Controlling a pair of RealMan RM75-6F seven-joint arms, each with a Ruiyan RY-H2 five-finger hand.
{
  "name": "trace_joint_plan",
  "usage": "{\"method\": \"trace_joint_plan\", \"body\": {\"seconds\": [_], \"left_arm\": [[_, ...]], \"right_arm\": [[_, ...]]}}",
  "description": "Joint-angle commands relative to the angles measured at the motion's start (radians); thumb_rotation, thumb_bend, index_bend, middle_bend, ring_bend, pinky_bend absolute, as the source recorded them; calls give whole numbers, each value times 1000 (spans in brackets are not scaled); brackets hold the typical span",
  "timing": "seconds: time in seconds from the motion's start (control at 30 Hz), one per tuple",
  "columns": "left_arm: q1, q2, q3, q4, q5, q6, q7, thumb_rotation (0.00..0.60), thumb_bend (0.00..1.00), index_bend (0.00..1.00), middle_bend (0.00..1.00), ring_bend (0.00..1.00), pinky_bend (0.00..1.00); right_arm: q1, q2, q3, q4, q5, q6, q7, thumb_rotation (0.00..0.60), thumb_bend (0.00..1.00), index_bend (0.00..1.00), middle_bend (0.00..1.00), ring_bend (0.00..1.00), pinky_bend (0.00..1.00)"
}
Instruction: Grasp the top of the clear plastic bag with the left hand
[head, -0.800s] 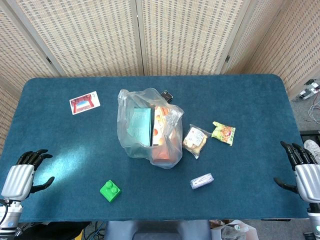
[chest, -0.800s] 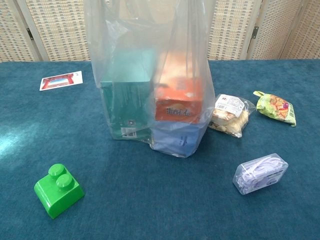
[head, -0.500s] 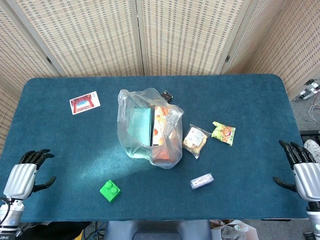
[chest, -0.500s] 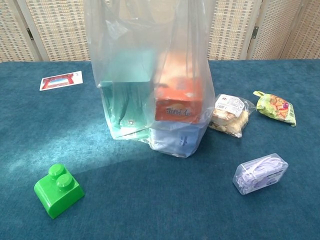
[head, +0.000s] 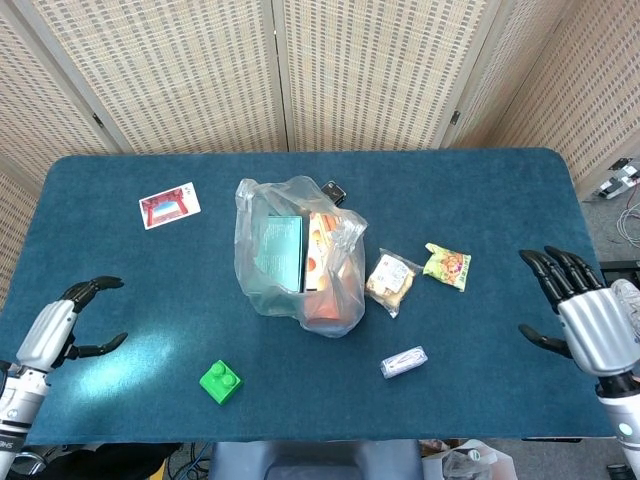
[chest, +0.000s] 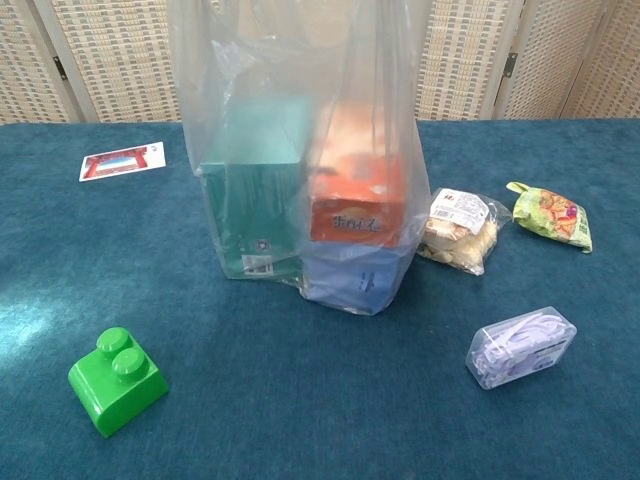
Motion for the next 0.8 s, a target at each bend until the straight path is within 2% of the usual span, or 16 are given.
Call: {"method": "trace_joint_plan", "body": {"seconds": [0.03,0.2,0.27,0.37,0.43,0.5,0.8], "left_arm": [[-108,90,-58,1,29,-119,-368,600,191,217,201,201,113],[-180,134,-79,-2,76,-175,-570,600,191,194,201,193,112],[-208,142,-93,-6,80,-186,-638,573,190,191,201,192,112],[-247,148,-115,-12,62,-214,-714,487,191,189,201,191,113],[-274,147,-130,-12,43,-236,-754,403,189,188,201,190,113],[-294,146,-138,-14,32,-257,-789,370,190,188,201,190,112],[-396,107,-143,12,50,-357,-959,350,191,210,201,194,113]], "right_arm": [[67,24,40,-54,-32,-49,-20,600,42,67,155,94,177],[163,39,87,-108,-63,-108,33,600,42,67,154,93,177],[200,35,114,-118,-62,-126,25,600,42,67,154,92,177],[245,27,147,-136,-48,-151,4,600,42,67,154,90,176],[274,22,166,-146,-38,-168,-5,600,42,67,154,89,176],[295,15,180,-152,-29,-180,-13,600,42,67,154,88,176],[398,-36,237,-146,34,-239,-58,600,42,67,151,84,176]]}}
